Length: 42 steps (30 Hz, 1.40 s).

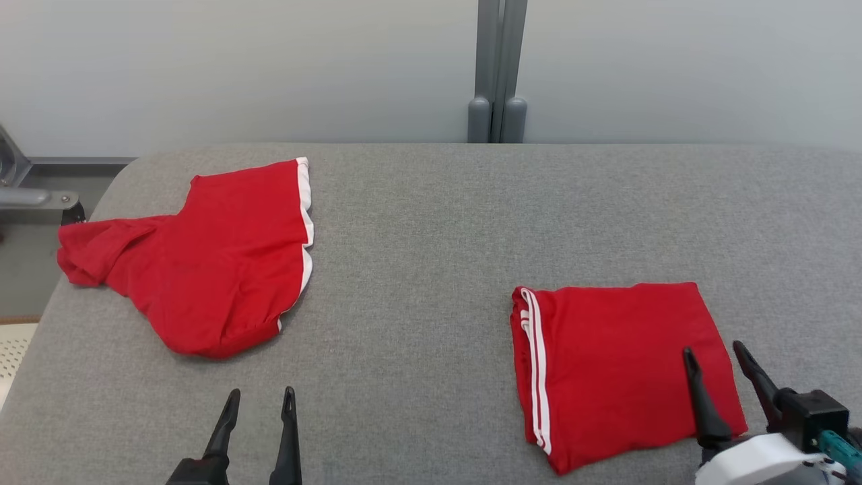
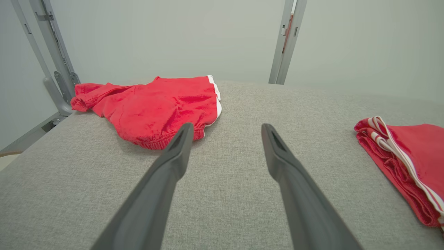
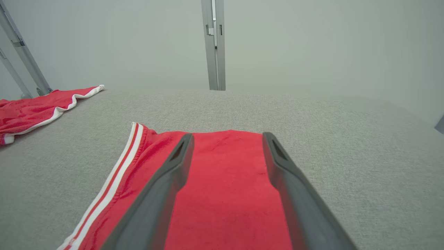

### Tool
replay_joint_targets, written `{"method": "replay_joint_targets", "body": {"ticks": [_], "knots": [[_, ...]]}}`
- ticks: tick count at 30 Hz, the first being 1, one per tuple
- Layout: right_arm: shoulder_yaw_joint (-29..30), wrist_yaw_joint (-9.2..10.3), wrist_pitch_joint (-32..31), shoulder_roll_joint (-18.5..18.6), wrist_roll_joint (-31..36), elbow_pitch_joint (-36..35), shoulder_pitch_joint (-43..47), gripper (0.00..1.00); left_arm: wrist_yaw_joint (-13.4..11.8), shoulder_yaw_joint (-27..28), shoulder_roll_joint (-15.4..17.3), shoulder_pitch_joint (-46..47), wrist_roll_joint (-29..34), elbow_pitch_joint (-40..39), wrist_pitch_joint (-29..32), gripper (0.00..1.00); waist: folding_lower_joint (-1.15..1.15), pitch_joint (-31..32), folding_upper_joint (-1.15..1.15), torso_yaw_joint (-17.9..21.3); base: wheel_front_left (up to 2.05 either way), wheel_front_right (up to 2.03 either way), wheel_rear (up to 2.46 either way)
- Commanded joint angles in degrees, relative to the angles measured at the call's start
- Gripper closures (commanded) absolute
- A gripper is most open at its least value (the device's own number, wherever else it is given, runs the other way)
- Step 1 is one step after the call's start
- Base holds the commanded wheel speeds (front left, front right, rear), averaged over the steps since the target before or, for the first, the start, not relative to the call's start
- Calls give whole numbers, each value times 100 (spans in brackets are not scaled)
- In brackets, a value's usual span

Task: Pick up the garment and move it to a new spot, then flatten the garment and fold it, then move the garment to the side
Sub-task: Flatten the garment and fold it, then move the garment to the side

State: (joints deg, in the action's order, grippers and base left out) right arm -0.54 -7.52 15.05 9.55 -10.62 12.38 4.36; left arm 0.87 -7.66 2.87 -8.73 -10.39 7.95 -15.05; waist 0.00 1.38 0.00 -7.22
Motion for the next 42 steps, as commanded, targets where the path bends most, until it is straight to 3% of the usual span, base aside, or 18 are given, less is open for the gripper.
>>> {"method": "replay_joint_targets", "body": {"ticks": [1,8,23,29,35,39,42], "knots": [[143,8,14,-27,-15,-63,139,0,41,21,6,-112,-5,58,-15,0,0,101,0,75,0,0,0],[525,8,16,-76,-43,76,472,0,138,59,6,-175,-123,235,-14,0,0,256,0,197,0,0,0],[548,8,17,-93,-167,193,374,0,265,18,6,-164,-264,312,-15,0,0,259,0,311,0,0,0],[363,8,-47,84,-682,441,24,0,272,9,6,-131,-259,328,-15,0,0,165,0,345,0,0,0],[207,7,-1706,623,-1601,700,-902,0,299,-62,7,-20,-201,363,-15,0,0,-51,0,355,0,0,0],[181,4,-2774,841,-1687,1017,-1423,0,322,-136,7,94,-194,387,-15,0,0,-273,0,277,0,0,0],[110,4,-3232,825,-1661,1328,-1673,0,319,-202,7,201,-197,414,-15,0,0,-434,0,172,0,0,0]]}}
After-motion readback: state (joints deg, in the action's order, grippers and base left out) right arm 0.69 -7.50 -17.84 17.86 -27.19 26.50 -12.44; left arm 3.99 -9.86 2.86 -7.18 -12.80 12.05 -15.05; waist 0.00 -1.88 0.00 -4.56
